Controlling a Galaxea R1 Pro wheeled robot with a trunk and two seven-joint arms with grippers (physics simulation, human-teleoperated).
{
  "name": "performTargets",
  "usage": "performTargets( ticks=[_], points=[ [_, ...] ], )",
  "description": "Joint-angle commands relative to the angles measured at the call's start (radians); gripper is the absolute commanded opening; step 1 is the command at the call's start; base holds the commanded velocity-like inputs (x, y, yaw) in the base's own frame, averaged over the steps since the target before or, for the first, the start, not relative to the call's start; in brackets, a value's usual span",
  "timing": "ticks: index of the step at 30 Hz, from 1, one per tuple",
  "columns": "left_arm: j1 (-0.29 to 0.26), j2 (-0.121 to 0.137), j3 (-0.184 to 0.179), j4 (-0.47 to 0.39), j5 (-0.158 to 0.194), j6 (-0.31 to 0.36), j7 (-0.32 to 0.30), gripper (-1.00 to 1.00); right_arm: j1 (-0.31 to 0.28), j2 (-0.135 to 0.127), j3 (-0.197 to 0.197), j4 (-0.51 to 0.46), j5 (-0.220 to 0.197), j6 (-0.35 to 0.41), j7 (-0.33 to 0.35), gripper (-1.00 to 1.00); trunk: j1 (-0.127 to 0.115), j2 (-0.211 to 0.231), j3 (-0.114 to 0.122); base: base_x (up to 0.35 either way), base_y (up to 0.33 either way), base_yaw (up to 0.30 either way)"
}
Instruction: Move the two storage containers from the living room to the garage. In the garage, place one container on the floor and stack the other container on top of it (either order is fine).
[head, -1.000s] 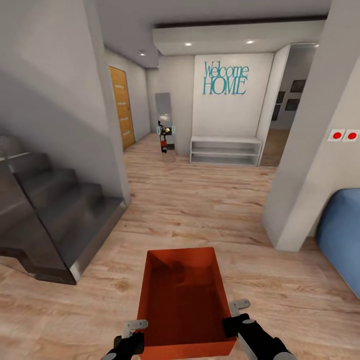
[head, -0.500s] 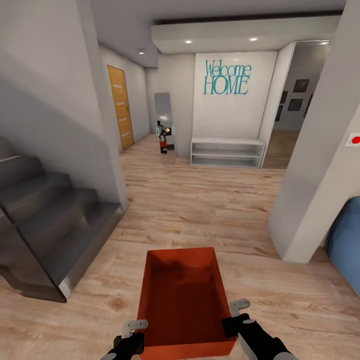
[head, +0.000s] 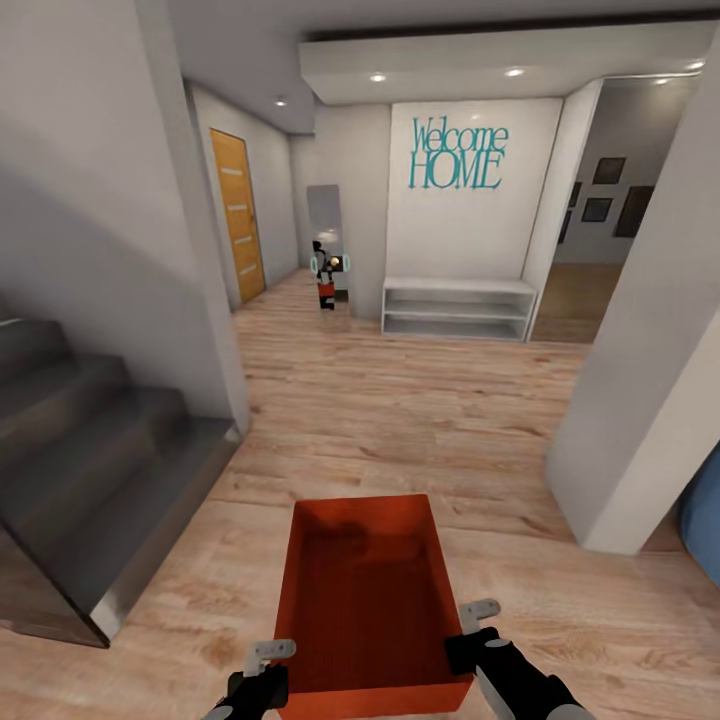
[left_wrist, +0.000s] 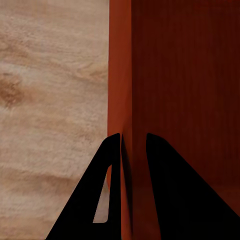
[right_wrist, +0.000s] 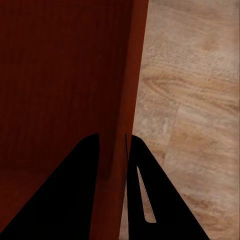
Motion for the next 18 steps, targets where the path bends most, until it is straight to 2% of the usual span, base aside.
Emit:
performTargets(
  ticks=[1,18],
  points=[
    [-0.001,0.015,-0.005,0.004,-0.013,-0.004,0.003,-1.0,0.0,-0.018,0.042,-0.003,-0.007,-0.066,0.048,-1.0,0.001,0.0,-0.001,0.343,0.0,0.0],
    [-0.001,0.015,-0.005,0.004,-0.012,-0.004,0.003,-1.0,0.0,-0.018,0.042,-0.003,-0.007,-0.066,0.048,-1.0,0.001,0.0,-0.001,0.343,0.0,0.0]
  ],
)
